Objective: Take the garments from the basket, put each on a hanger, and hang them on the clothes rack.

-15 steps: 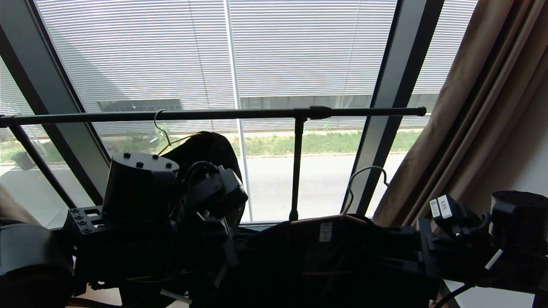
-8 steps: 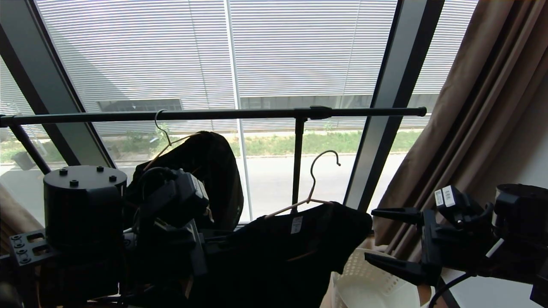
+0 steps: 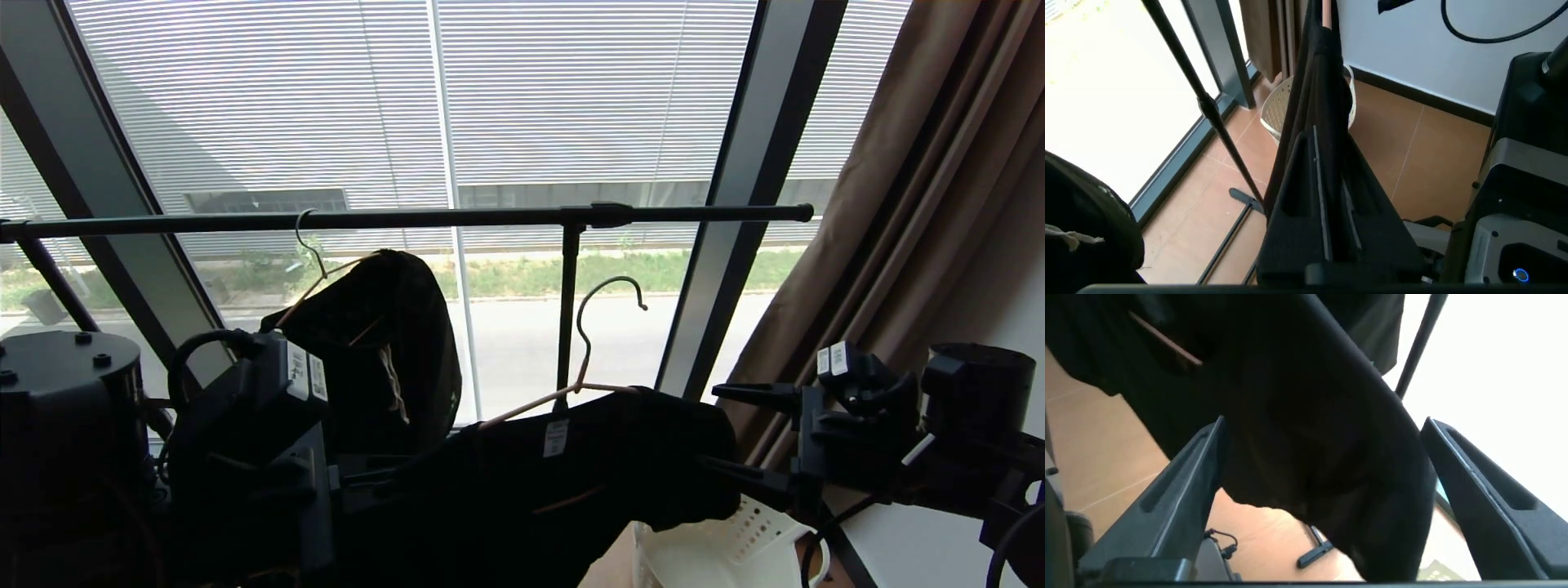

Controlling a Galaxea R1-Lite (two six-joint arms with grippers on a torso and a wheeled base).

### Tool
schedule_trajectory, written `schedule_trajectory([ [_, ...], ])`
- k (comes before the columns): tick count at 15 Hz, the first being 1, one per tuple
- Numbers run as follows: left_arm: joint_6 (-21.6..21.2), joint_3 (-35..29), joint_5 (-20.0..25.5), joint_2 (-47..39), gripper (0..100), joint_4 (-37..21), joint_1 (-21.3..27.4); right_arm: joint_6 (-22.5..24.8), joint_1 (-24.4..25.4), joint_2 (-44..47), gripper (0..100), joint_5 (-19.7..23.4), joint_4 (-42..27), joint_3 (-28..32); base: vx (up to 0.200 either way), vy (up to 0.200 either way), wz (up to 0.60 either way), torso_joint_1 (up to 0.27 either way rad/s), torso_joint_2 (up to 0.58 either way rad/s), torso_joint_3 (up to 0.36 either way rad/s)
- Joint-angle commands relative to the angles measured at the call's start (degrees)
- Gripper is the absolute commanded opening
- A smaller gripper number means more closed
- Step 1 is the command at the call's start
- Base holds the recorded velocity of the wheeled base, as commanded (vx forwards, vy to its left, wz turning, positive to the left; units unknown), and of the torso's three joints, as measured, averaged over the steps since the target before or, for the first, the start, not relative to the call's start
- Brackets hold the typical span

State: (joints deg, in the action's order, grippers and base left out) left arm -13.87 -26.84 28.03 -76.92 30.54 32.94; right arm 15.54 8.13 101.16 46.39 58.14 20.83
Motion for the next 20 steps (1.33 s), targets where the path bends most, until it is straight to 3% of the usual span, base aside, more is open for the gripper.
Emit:
schedule_trajectory([
  [1, -0.01, 0.56, 0.63, 2.66, 0, -0.04, -0.86, 0.1, -1.89, 3.96, 100, 0.11, 2.24, 0.17, 0.0, 0.0, 0.0, 0.0, 0.0, 0.0],
  [15, 0.16, 1.44, 0.71, 7.84, 0, -0.13, -3.41, -0.07, -2.86, 8.35, 100, 0.11, 4.18, 1.49, 0.0, 0.0, 0.0, 0.0, 0.0, 0.0],
  [16, 0.16, 1.44, 0.71, 7.84, 0, -0.13, -3.41, -0.16, -2.86, 8.35, 0, 0.02, 4.18, 1.58, 0.0, 0.0, 0.0, 0.0, 0.0, 0.0],
  [20, 0.25, 1.44, 0.71, 8.81, 0, -0.13, -3.76, -0.25, -3.21, 8.35, 0, 0.02, 4.09, 2.02, 0.0, 0.0, 0.0, 0.0, 0.0, 0.0],
])
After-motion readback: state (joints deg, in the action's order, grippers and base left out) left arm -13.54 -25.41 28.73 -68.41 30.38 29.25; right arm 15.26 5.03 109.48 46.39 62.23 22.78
